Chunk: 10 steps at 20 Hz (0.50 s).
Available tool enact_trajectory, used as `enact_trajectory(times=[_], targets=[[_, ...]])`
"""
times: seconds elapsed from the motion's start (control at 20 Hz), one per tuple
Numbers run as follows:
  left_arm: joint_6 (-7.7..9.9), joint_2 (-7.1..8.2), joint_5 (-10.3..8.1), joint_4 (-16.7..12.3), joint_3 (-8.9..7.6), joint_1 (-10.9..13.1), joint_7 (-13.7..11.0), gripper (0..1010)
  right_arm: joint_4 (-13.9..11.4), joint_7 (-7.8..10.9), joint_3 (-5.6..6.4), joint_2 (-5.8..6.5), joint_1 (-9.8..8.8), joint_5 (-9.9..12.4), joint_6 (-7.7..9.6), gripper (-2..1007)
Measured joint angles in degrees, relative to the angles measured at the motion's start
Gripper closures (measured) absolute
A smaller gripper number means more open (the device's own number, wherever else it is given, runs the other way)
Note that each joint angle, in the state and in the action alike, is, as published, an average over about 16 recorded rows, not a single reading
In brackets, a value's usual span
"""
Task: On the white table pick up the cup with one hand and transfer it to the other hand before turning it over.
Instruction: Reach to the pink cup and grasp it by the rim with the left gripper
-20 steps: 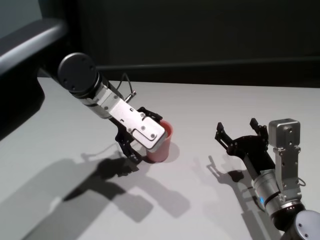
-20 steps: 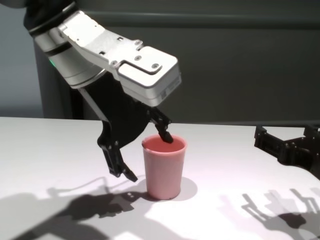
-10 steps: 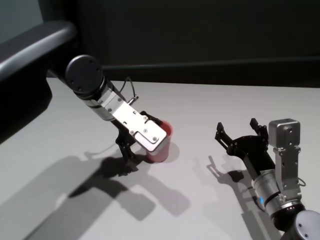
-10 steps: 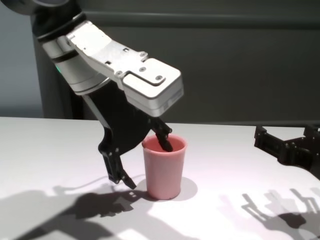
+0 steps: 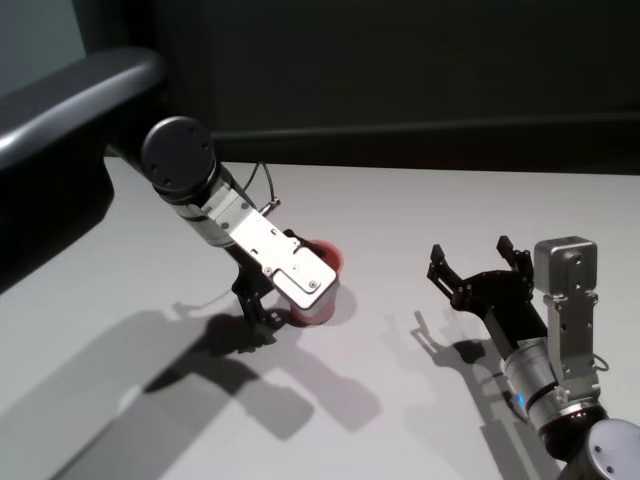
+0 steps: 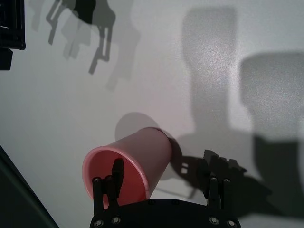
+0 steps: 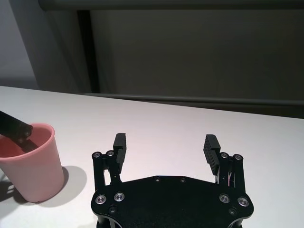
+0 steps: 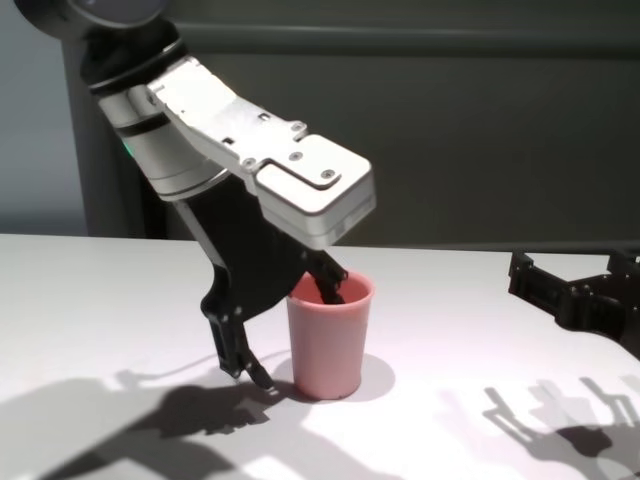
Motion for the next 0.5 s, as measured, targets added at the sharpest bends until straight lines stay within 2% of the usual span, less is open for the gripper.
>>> enact_trajectory(times=[0.5], targets=[[0.54, -0.26, -0.44, 0.7, 0.55, -0.7, 0.6, 9, 0.0, 0.00, 0.00, 0.00, 0.00, 0.0, 0.00, 3]])
